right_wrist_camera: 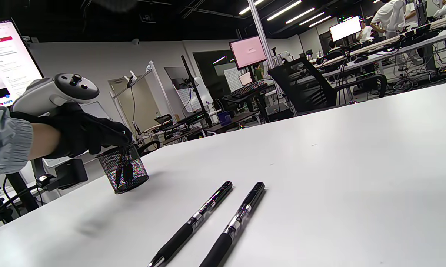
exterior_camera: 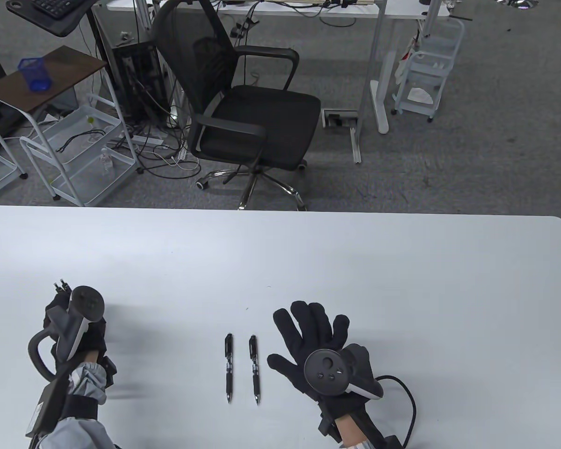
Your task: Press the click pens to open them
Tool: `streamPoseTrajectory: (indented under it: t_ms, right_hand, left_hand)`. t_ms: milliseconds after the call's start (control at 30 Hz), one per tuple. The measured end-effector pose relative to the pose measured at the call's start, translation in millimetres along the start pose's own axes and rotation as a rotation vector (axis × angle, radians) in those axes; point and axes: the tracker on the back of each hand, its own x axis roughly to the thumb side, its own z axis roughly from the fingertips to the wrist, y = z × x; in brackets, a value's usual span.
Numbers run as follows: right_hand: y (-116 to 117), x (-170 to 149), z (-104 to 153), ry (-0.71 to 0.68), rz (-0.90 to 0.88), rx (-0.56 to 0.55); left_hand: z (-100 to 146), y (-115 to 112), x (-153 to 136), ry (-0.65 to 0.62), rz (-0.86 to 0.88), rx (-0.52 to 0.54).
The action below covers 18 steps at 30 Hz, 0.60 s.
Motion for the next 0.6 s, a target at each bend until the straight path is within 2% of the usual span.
streamPoseTrajectory:
  t_ms: [333, 600]
  right_hand:
    - [-1.6, 0.2, 0.4, -0.002, -0.003, -0.004]
    - [-2.5, 2.5, 0.8, -0.018, -0.009, -0.009]
  left_hand:
    - [1.4, 2.1, 1.0, -0.018, 0.021, 0.010]
    - [19.6, 25.6, 14.7, -0.096, 0.070, 0.040]
